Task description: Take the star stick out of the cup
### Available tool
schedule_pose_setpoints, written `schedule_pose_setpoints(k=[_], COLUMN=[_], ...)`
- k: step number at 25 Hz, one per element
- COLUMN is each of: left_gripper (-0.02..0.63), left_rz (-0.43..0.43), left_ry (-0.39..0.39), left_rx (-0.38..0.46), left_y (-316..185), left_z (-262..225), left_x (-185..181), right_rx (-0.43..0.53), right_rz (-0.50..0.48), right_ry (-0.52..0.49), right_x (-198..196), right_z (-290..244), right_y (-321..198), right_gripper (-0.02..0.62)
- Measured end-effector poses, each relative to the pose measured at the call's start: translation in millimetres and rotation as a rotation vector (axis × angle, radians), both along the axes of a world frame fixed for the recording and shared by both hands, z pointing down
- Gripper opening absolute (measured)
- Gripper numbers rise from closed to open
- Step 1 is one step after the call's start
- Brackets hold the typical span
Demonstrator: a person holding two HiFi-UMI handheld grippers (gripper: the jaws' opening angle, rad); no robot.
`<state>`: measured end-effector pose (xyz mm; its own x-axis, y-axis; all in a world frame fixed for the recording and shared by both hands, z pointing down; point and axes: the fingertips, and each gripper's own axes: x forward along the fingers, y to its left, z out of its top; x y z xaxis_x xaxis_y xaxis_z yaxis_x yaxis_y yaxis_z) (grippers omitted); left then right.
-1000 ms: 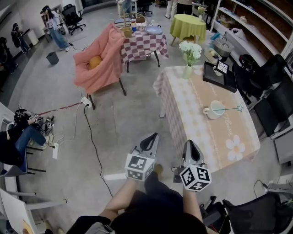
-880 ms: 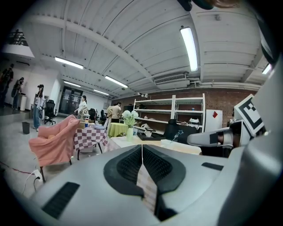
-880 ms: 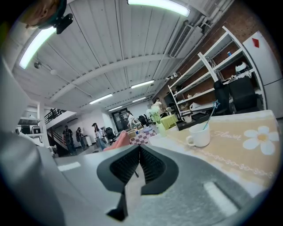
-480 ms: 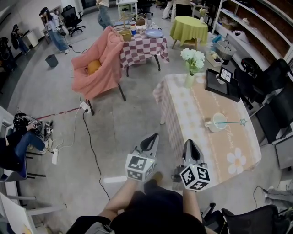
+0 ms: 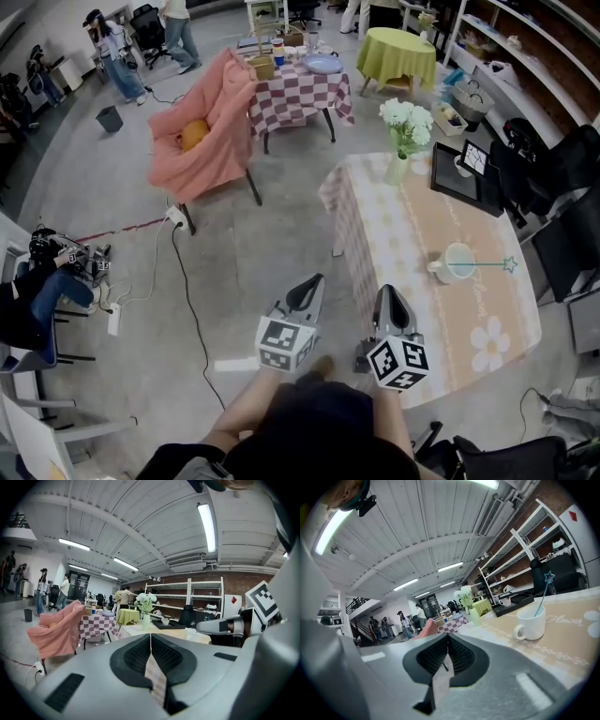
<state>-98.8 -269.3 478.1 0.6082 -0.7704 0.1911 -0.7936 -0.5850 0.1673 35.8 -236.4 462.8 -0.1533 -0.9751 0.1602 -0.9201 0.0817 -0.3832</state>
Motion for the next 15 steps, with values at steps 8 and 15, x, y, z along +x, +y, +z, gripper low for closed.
schedule_pose_setpoints(k=[8, 15], left_gripper=[0.012, 0.012], left_rz=[0.038, 0.094], left_ry=[0.005, 0.005], left_rx=[-0.010, -0.003], left_y=[-13, -17], left_z=[4, -2], left_x=[18, 42], right_rx=[-0.016, -0.008], right_rz=[0.031, 0.068], right_ry=[-0.022, -0.047], right_x=[14, 29], right_z=[7, 2], right_y=[-8, 0], right_gripper=[0.002, 0.002])
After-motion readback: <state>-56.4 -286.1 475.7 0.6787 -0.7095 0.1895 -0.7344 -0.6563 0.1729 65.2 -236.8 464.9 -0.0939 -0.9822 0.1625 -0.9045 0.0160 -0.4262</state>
